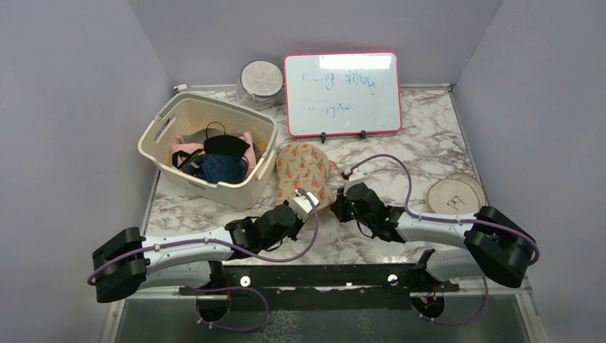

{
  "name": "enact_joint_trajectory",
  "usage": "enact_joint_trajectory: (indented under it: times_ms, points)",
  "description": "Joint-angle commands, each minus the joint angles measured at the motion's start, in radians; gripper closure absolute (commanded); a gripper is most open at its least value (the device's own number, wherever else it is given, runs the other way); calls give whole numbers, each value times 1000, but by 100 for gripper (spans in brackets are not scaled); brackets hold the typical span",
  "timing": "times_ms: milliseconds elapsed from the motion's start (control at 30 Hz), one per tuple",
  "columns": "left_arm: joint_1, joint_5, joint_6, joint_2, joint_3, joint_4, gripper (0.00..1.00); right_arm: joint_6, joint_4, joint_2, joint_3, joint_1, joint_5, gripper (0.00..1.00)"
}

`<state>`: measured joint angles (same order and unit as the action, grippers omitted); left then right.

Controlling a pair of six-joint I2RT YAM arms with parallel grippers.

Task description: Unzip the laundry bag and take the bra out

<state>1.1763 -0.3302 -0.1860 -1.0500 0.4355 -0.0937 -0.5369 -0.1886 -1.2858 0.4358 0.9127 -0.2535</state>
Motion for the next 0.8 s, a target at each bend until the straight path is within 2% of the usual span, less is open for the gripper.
enact_joint_trajectory:
  times_ms: [0,167,333,433,600,767]
  points:
    - [-2,-44,-29,40,-7,58,100,61,36,-80,36,-52,9,99]
    - [-2,-31,-44,20,1,70,98,127,21,-55,47,-52,121,99]
    - [-2,-35,-72,-23,52,109,55,156,2,-37,37,-51,288,99]
    - [-1,-12,-79,-34,79,80,45,150,-12,-36,22,-51,339,99]
    - [-2,30,-72,-94,118,0,40,135,-24,-19,24,-51,414,99]
    - [-2,37,-51,-191,166,-11,44,125,-20,18,24,-51,462,99]
